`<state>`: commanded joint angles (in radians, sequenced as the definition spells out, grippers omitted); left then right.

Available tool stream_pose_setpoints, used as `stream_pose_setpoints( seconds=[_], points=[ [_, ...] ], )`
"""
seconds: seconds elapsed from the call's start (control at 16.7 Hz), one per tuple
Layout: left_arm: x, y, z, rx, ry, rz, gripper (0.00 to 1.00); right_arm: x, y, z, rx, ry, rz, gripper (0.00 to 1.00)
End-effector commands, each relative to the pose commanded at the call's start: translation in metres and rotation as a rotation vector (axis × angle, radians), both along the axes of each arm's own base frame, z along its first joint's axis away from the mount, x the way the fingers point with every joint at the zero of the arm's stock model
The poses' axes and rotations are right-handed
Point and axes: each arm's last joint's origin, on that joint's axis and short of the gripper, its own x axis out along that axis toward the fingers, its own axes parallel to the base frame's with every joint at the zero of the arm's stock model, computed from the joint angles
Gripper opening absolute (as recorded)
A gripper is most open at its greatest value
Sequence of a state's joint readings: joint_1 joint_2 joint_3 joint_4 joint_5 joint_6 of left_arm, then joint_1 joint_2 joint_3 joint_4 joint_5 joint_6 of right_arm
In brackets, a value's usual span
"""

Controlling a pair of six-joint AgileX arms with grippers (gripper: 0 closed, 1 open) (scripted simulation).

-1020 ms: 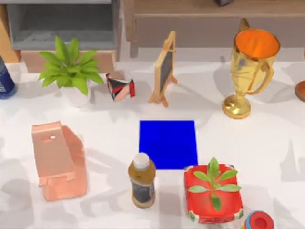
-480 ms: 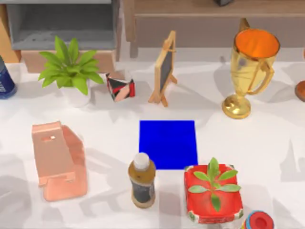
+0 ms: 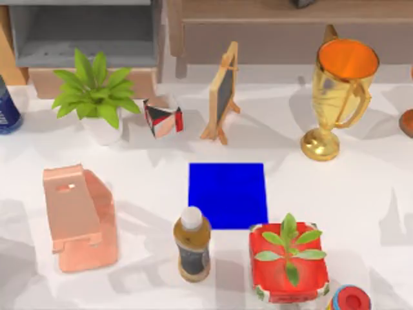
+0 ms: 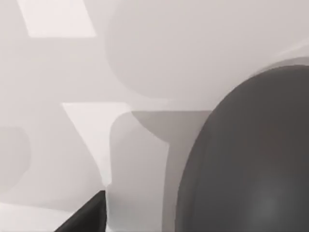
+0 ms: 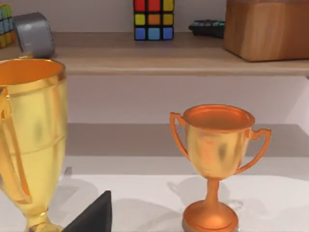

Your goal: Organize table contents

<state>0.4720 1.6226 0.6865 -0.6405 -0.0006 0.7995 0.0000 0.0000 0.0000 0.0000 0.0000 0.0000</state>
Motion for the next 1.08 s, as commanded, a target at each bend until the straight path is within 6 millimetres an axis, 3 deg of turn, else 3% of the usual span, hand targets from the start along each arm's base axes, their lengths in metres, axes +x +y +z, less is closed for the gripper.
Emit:
stream_pose_setpoints(
  seconds=[0.18,0.96,1.08],
  points=[
    [0.0,0.0,0.0,0.0,0.0,0.0,1.0,0.0,0.0,0.0,0.0,0.0,0.0,1.0],
    [0.0,0.0,0.0,0.0,0.0,0.0,0.02,0.0,0.0,0.0,0.0,0.0,0.0,1.0],
    [0.0,0.0,0.0,0.0,0.0,0.0,0.0,0.0,0.0,0.0,0.0,0.0,0.0,1.0]
  ],
)
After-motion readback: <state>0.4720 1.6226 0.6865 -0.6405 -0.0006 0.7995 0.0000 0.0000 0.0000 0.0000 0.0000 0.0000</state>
